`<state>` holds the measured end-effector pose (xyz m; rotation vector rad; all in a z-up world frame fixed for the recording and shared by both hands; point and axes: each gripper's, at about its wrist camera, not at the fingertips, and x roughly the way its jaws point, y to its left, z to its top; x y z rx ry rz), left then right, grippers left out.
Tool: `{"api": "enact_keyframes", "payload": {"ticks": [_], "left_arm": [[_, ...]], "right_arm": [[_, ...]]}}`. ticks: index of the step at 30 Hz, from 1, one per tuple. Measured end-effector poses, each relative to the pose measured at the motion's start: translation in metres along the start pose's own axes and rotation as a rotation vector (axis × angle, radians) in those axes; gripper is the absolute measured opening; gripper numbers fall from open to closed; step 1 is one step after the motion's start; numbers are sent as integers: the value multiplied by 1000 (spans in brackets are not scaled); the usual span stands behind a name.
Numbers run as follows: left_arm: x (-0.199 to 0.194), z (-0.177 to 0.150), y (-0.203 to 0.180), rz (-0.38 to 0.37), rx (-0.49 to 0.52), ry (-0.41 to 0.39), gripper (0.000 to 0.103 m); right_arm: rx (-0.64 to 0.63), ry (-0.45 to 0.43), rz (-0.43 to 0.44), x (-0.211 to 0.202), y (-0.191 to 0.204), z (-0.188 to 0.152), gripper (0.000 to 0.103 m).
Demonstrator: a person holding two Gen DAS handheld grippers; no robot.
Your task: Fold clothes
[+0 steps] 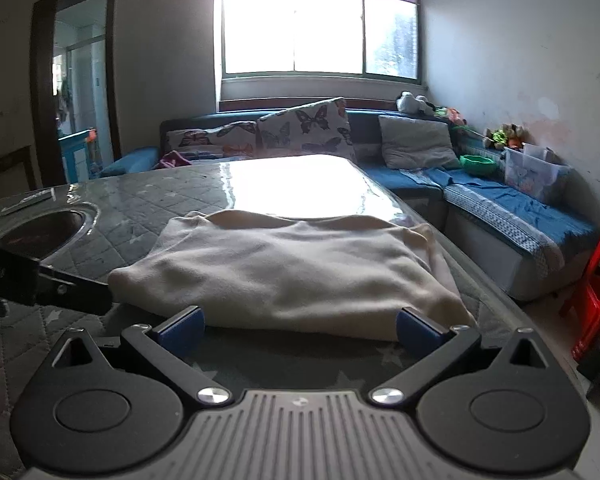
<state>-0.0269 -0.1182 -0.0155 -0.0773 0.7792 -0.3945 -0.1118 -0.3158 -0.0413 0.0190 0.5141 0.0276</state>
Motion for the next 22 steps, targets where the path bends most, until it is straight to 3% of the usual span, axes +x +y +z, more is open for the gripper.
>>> {"api": "enact_keyframes", "payload": {"ticks": [22], "left_arm": [[-9, -17, -5, 21, 23, 18, 103]], "right_arm": [[54, 10, -30, -12, 5, -14, 103]]}}
